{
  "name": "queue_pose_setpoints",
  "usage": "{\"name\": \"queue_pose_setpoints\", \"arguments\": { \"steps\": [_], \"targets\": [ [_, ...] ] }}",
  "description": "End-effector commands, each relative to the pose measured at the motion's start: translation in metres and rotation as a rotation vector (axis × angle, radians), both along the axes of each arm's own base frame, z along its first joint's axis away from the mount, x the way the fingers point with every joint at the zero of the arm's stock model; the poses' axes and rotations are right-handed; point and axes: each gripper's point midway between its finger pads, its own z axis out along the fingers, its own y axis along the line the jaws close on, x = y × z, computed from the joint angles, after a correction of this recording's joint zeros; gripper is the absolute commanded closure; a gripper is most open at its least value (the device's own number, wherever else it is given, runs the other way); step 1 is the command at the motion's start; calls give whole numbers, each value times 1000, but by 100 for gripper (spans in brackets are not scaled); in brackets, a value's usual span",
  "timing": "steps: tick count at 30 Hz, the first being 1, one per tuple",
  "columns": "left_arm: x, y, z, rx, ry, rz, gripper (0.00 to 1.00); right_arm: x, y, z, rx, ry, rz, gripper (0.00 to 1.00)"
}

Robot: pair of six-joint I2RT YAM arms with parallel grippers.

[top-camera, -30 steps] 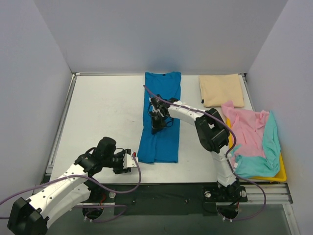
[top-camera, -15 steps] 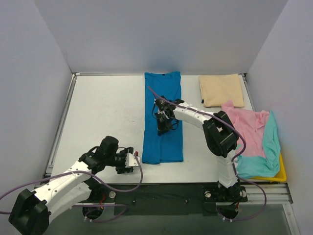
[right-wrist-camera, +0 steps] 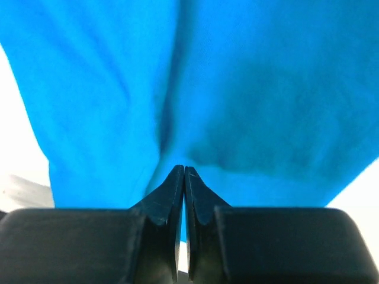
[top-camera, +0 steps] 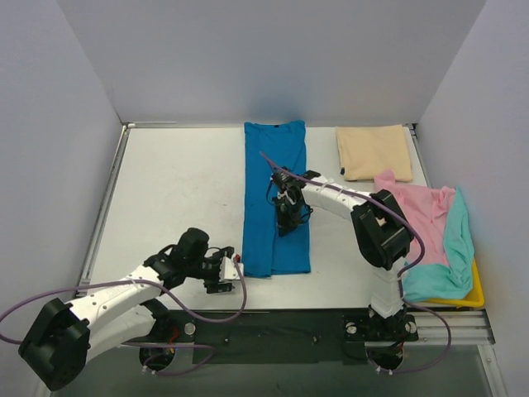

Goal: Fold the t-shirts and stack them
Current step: Rotate the tshirt 90 degrees, then grab the bottom of the folded rectangular tshirt with both arms

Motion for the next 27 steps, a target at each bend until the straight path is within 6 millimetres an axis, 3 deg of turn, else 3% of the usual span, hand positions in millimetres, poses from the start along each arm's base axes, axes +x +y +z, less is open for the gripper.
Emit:
{"name": "queue_pose_setpoints", "arguments": {
  "steps": [1,4,8,11,15,18,23,27],
  "targets": [
    [12,-25,25,-67,-19,-29,27,-6,2,63,58,-79,50,100],
    [9,-26,24,-43,14,-55,27,-15,14,75,119,-108,119,100],
    [13,-22,20,-9,6,-49,27,-42,49,62,272,-25,229,100],
    [10,-19,18,41,23,-93,27,-63,63,44,294,50,310,100],
    [13,-19,14,67,-35,-141,28,-80,47,15,238,123,257,100],
    [1,-24,12,75,-56,-216,28,-89,26,-3,168,129,209,100],
    [-21,-36,17,66,-65,-306,26,-95,25,16,188,112,174,100],
    [-17,-47,15,53,-127,-303,17,-103,13,32,173,93,164,100]
  ]
}}
